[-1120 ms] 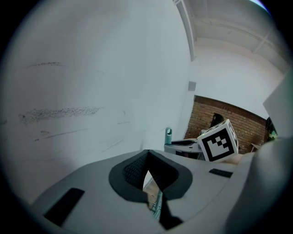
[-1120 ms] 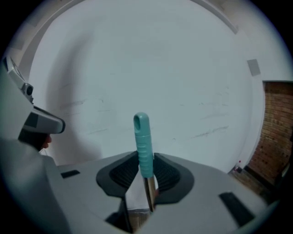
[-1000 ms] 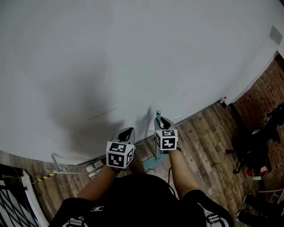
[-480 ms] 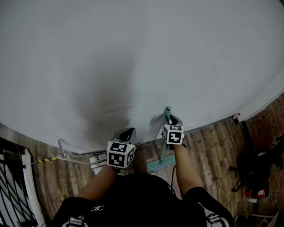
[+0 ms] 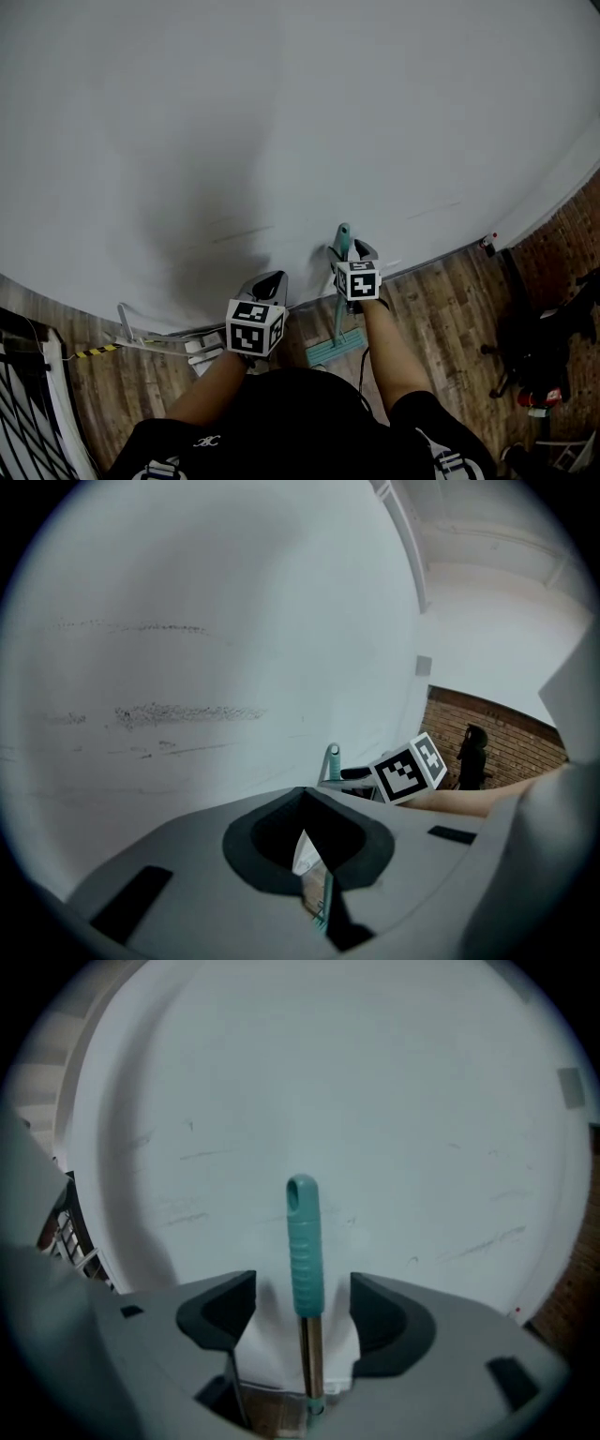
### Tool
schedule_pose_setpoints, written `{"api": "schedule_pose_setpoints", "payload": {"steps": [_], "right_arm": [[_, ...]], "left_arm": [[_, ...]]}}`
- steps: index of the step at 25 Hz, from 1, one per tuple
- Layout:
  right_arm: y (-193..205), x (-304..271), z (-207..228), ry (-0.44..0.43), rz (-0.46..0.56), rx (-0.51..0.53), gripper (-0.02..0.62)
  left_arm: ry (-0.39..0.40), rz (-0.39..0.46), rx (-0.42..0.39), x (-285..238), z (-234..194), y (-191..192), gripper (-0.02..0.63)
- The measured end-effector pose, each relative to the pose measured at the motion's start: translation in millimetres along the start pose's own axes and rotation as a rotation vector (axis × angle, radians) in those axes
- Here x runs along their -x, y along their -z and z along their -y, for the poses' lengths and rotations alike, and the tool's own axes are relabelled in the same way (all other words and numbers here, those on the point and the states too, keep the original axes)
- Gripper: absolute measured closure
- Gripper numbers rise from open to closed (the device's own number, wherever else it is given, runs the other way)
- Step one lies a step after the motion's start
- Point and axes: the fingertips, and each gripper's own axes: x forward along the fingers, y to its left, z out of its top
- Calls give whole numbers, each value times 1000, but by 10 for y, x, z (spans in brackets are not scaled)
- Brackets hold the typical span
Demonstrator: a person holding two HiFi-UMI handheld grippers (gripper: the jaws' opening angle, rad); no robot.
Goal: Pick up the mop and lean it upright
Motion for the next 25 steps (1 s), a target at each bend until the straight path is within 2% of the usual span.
{"api": "schedule_pose_setpoints", "payload": {"steps": [4,6,7,9,13,16,20,25], "right_arm": [[-298,370,-11,46,148,-48,291],[-384,548,-54,42,179,-58,291],[-406,645,-58,62,188,-50,317],[-427,838,-51,121,199,-39,581],[-453,1152,-66,148,228,-98,581],[-459,1398,-34,199,252,-126,581],[-425,1725,-156,224,266,-85,583],[-298,1911,-254,237,265,-112,583]], "left_arm": [[25,1,4,1,9,-10,609],[45,-3,18,-28,34,4,609],[55,-5,26,-39,53,15,609],[71,-8,30,-50,86,30,609],[107,-11,13,-98,190,21,609],[135,-9,-5,-120,280,1,609],[174,-14,-30,-132,430,16,609],[211,-17,-47,-128,547,35,609]]}}
